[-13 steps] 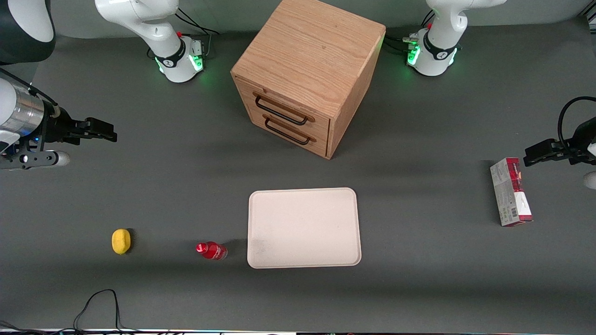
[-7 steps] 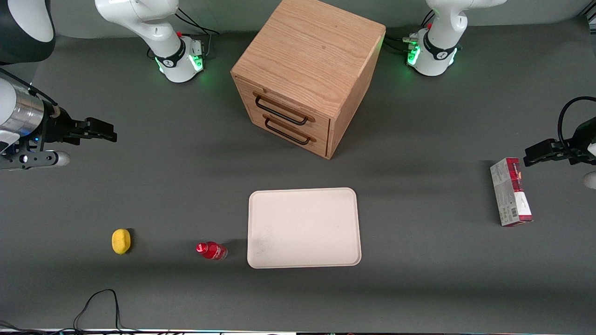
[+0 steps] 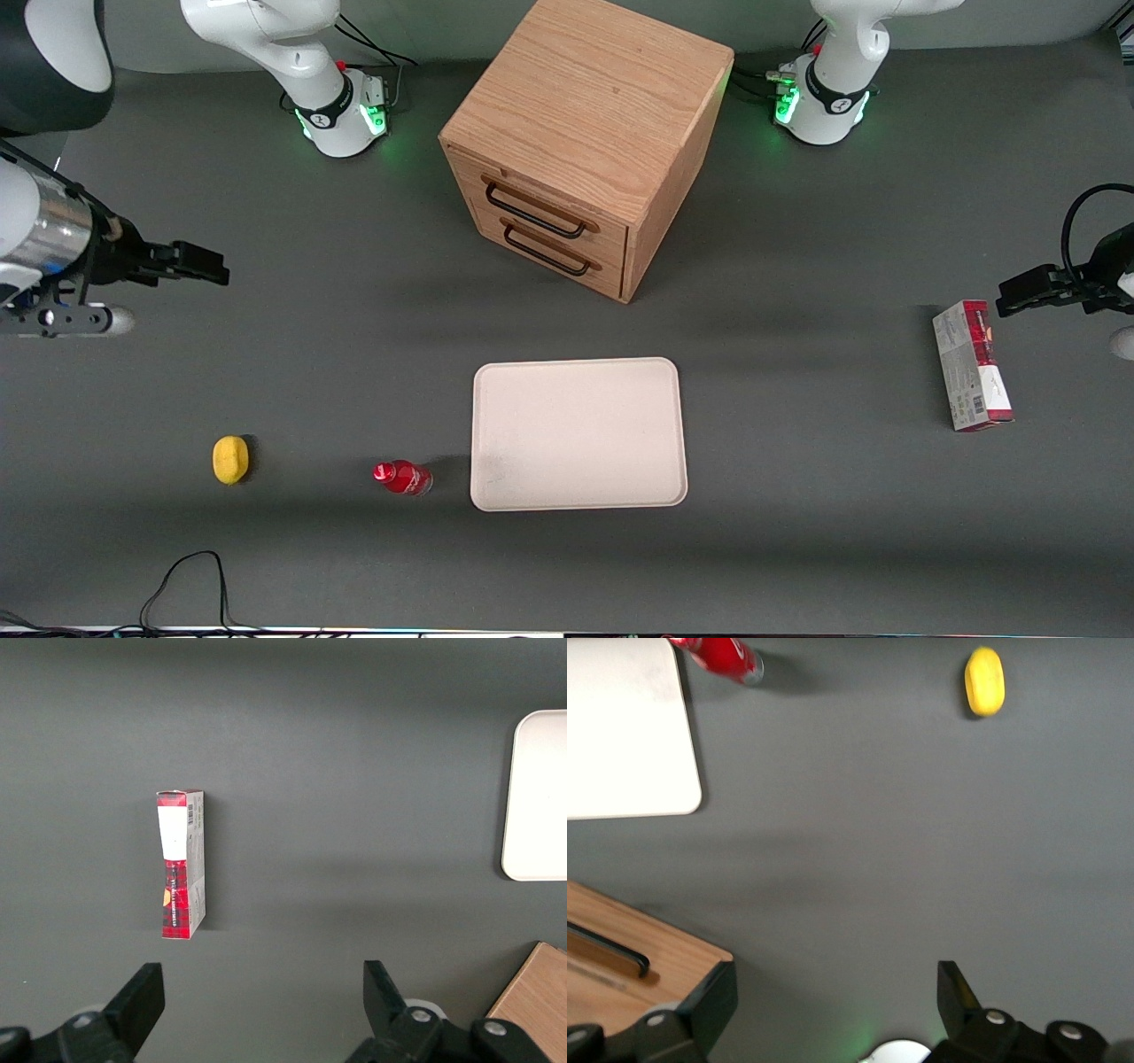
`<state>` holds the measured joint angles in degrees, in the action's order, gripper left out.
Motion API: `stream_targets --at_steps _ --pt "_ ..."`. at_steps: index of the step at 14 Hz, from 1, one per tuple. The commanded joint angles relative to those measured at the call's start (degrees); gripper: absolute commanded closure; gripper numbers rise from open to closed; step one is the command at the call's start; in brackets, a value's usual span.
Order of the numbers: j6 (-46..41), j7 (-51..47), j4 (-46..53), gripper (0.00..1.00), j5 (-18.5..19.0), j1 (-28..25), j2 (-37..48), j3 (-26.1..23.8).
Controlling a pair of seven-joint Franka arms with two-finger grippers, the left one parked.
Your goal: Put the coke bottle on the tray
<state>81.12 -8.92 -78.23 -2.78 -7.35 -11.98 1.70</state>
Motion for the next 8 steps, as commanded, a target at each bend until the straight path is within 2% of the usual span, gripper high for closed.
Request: stream_targets --at_steps 1,4,8 --pt "-1.3 -6.4 13.2 0.00 -0.7 -3.3 -10.8 0.1" --pt "-0.7 -12.0 28.9 0.00 -0.7 -5.8 -25.2 0.0" --pt "10.4 -16.0 31.8 0.00 -0.6 -7.0 -33.4 -0.9"
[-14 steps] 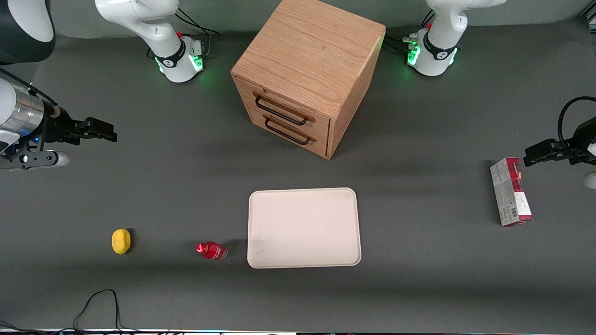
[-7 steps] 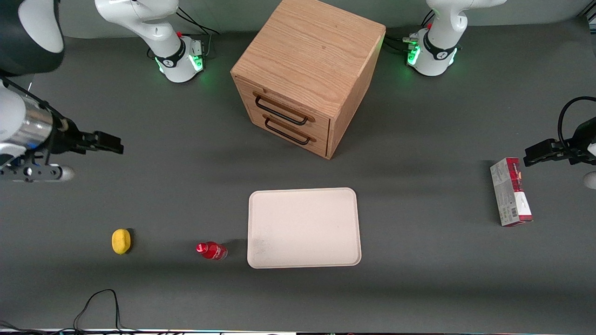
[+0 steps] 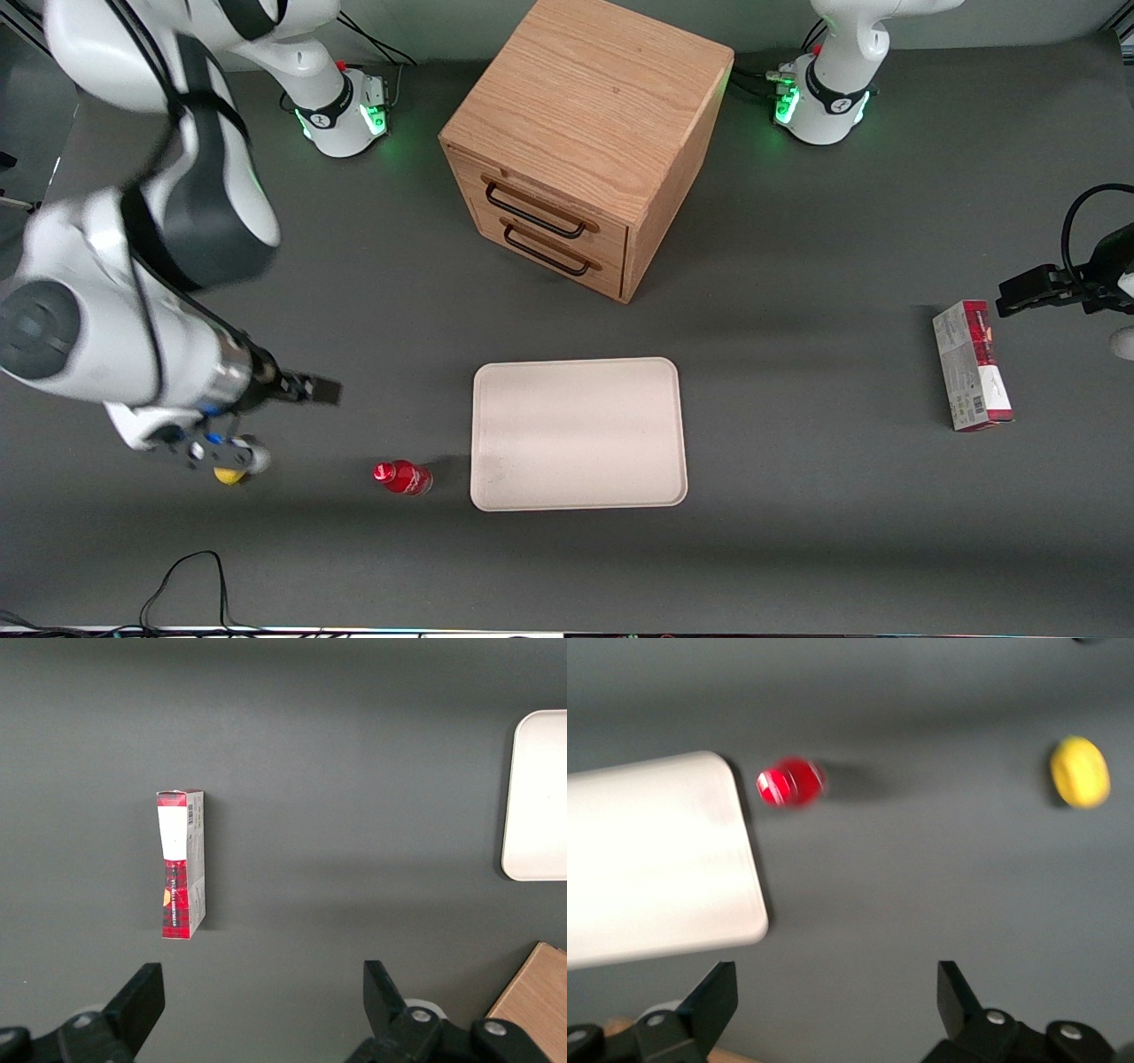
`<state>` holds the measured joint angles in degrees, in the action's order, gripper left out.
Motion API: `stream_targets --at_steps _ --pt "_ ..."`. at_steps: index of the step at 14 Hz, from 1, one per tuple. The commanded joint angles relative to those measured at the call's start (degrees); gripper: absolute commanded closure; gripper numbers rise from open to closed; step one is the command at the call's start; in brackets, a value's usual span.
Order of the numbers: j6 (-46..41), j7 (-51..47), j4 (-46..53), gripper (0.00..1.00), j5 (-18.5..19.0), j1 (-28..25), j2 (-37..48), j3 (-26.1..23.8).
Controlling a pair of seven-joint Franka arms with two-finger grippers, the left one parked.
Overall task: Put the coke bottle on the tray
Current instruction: 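Move the open right gripper down over the red Coca-Cola bottle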
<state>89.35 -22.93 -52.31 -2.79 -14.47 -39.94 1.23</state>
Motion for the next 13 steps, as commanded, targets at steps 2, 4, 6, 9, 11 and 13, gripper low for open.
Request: stream_targets --at_steps 2,4,6,9,11,13 --pt "5.0 -2.8 5.8 0.00 -0.6 -0.6 -7.3 -0.6" --pt "7.0 -3.3 5.7 0.00 -0.4 -1.3 -8.9 -0.5" --pt "9.5 -4.4 5.7 0.00 -0.4 -1.6 -10.3 -0.5" --pt "12.5 -4.5 5.6 0.00 -0.3 -2.1 -13.1 -0.4" --pt "12.9 -4.2 5.6 0.00 0.8 -2.1 -14.5 -0.4" --pt "13.1 -4.2 5.5 0.01 1.1 -2.1 -15.1 -0.4"
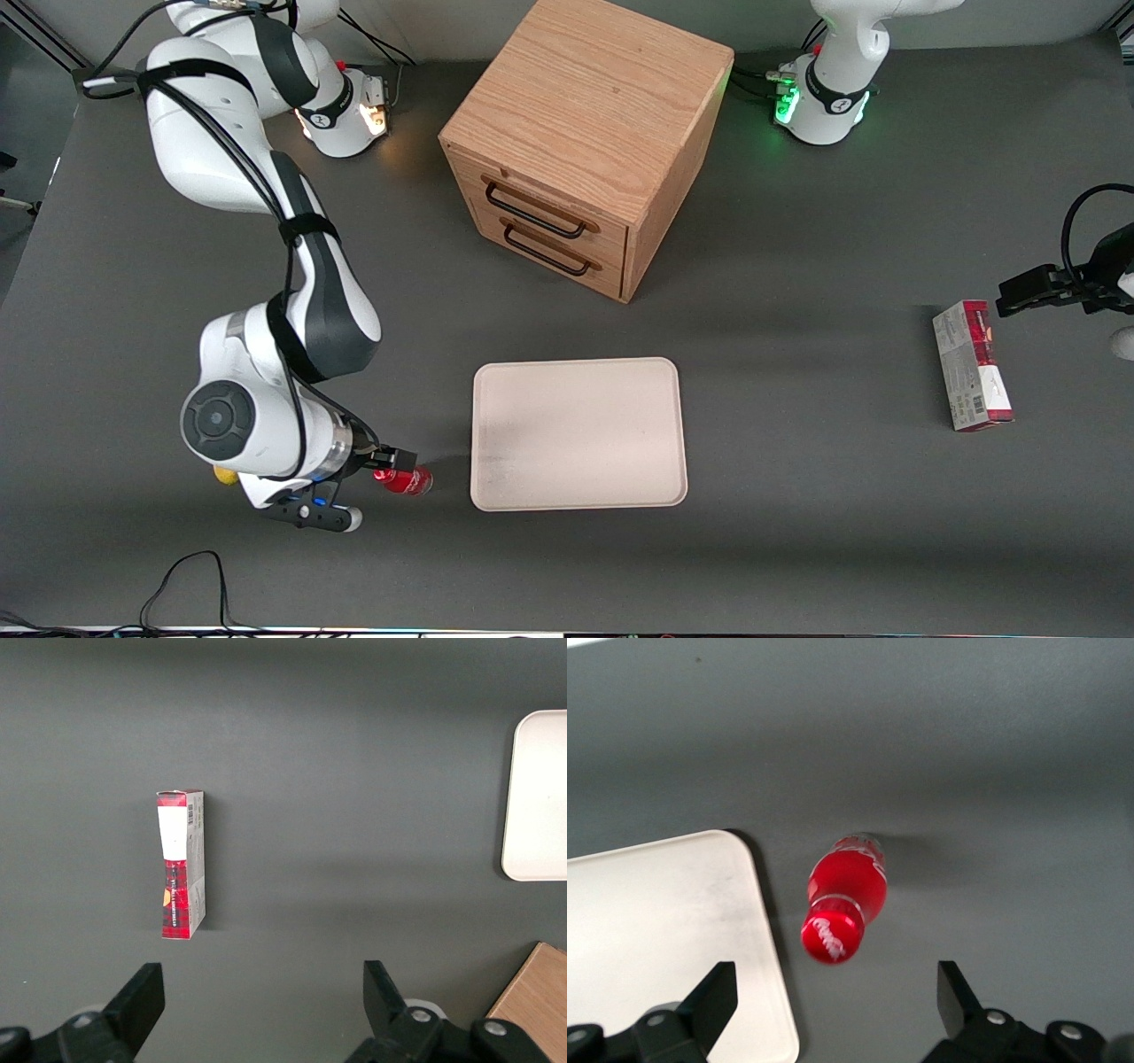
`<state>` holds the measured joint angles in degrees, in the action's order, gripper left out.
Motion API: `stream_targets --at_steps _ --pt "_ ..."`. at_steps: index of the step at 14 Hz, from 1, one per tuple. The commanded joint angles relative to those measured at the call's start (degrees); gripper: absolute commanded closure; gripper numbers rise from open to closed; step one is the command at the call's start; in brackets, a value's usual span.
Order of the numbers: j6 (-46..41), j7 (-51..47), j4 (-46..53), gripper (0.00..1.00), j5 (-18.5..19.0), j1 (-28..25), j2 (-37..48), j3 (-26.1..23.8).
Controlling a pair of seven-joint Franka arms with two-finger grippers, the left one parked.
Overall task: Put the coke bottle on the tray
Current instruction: 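Move the open right gripper down over the red Coca-Cola bottle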
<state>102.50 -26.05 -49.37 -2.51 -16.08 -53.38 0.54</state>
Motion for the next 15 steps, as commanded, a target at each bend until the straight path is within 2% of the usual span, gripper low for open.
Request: stream_targets --at_steps 1,8,9,10,12,15 --pt "0.4 -1.0 2.6 0.01 0.8 -0.4 -2.1 0.3" --pt "1.2 -0.9 2.5 0.01 1.2 -0.5 -2.7 0.3" --pt "1.2 -0.9 2.6 0.05 1.2 -0.4 -2.8 0.3" --pt "1.2 -0.9 2.5 0.13 1.2 -0.4 -2.8 0.3" --pt "1.2 -1.4 2.6 0.51 1.1 -0.4 -2.8 0.3" --pt "1.2 -4.1 2.6 0.99 1.0 -0.4 -2.7 0.2"
